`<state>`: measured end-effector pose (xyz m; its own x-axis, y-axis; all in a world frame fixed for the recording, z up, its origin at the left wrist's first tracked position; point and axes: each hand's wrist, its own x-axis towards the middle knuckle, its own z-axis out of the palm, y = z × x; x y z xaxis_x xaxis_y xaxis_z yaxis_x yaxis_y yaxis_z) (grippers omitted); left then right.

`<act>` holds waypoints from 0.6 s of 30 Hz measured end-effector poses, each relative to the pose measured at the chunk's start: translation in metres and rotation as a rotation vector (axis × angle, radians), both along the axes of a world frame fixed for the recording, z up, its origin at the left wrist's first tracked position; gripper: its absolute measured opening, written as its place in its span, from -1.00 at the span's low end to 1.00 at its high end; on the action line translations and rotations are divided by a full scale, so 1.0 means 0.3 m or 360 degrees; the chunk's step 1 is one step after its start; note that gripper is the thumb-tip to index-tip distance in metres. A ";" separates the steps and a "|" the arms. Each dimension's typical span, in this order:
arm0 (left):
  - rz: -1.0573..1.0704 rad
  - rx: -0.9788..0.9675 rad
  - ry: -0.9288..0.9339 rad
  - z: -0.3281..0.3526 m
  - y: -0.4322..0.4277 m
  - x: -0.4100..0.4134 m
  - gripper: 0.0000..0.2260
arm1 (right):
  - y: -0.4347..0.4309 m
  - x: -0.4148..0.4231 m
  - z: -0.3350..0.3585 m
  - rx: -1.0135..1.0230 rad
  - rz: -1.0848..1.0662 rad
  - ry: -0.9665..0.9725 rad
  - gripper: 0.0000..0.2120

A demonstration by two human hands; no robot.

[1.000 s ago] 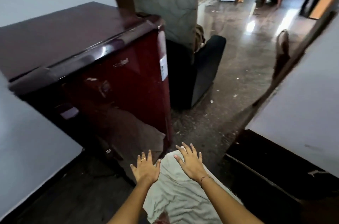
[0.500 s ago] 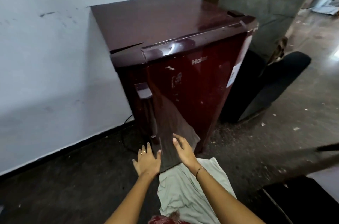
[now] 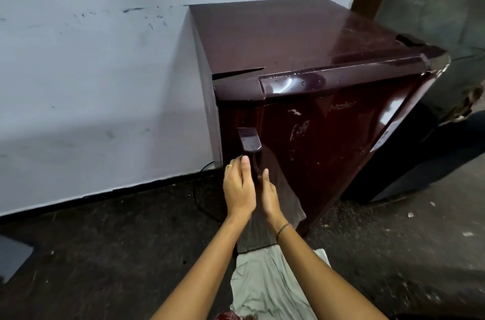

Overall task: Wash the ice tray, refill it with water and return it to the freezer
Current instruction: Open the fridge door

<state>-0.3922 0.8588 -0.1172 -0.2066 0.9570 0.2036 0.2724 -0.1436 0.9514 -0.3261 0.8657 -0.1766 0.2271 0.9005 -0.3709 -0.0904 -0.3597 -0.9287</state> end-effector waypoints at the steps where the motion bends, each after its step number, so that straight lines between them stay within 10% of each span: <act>1: -0.0044 -0.0077 -0.0136 0.024 0.005 0.006 -0.63 | 0.026 -0.009 -0.027 -0.0001 0.0024 0.0017 -0.09; 6: -0.0348 -0.0517 -0.0854 0.048 0.067 0.000 -0.46 | 0.059 -0.029 0.057 0.0059 0.0032 0.0146 -0.60; 18: -0.0295 -0.0663 -0.0422 0.171 0.046 0.021 -0.61 | 0.027 -0.007 0.109 0.0009 0.0167 0.0115 -0.50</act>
<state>-0.3859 0.8728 -0.0658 -0.0192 0.9710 -0.2385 0.0204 0.2389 0.9708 -0.3282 0.8738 -0.1438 0.1043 0.9201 -0.3775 -0.1194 -0.3653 -0.9232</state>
